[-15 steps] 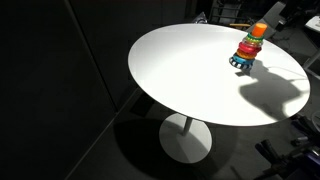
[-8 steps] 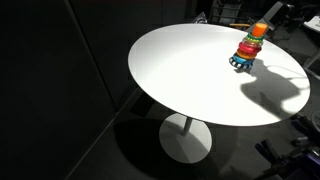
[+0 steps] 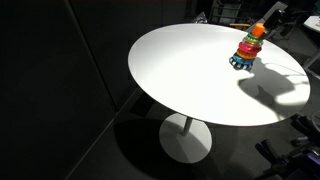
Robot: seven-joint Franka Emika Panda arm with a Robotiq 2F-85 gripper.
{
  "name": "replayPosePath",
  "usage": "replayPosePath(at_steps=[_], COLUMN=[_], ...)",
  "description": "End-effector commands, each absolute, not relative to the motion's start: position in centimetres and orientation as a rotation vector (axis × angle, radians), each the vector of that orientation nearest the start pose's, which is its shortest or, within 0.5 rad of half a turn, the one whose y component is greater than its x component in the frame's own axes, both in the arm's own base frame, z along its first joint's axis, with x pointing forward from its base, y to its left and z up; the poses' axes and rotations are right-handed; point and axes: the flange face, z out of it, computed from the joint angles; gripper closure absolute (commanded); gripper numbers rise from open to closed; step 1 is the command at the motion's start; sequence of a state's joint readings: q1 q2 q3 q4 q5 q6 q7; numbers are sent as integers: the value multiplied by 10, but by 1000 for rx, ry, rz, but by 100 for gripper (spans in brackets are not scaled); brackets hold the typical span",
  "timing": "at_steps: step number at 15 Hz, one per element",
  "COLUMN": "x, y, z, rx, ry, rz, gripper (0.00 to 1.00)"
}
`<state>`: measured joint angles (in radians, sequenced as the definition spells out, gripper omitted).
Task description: Take the green rings off the stack and put them on the table
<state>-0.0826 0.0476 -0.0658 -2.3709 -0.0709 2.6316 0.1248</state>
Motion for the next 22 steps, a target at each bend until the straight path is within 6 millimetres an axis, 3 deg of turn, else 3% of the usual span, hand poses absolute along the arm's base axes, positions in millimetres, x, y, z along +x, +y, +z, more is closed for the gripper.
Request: replayPosePath(at_steps=[1, 8, 16, 17, 18, 21, 22], x=[538, 561, 572, 572, 573, 572, 571], y=[-82, -79, -72, -72, -72, -72, -71], z=[325, 317, 306, 304, 303, 305, 307], rx=[-3159, -3151, -3123, -3121, -3119, -3122, -3124], ry=[341, 314, 299, 299, 302, 304, 302], rz=[-360, -363, -354, -351, -348, -352, -358], gripper=[0, 0, 0, 25, 26, 51, 56])
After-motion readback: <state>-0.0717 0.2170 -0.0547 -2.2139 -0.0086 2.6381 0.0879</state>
